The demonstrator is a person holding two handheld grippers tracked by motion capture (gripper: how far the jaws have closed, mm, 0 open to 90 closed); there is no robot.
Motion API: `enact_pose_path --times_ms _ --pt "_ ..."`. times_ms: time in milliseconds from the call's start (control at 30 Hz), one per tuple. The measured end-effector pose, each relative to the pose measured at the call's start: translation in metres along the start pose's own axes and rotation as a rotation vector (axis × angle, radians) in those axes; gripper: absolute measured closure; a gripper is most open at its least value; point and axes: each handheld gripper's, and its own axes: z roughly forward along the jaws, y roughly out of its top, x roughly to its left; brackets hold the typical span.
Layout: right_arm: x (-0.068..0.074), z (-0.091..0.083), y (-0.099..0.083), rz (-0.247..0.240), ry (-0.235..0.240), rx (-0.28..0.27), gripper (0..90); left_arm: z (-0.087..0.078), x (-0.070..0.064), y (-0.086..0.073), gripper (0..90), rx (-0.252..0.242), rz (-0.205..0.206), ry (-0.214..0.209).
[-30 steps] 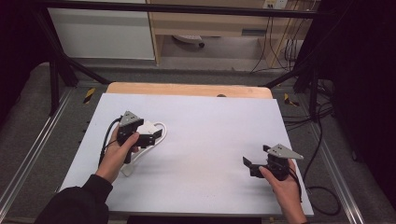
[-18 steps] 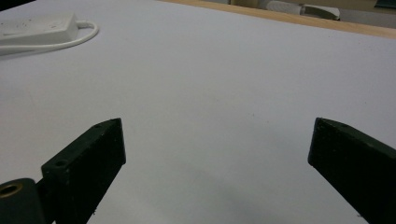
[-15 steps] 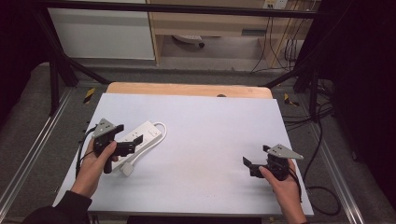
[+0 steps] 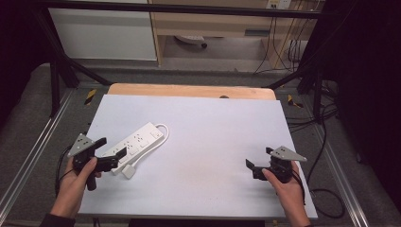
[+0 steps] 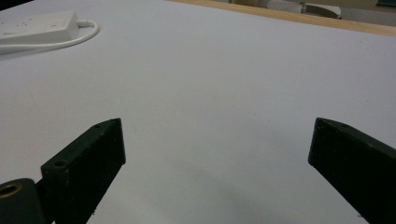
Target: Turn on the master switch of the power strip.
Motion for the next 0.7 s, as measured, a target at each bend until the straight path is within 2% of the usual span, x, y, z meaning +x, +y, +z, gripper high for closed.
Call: enact_pose_path --times_ms 133,300,500,700 --pt "0.0 0.0 0.0 -0.002 0.0 0.002 4.2 -0.009 0.008 -0.012 8.0 -0.005 -0.034 0.021" --pt "-0.001 0.001 0.0 0.001 -0.003 0.003 4.0 -0.016 0.016 -0.027 8.2 -0.001 -0.055 0.034" --pt "-0.002 0.001 -0.001 0.003 -0.009 0.002 4.0 -0.021 0.017 -0.036 8.3 0.005 -0.043 0.037" --pt "-0.002 0.001 -0.002 0.003 -0.007 0.006 3.7 -0.023 0.012 -0.041 8.1 0.031 -0.012 0.026"
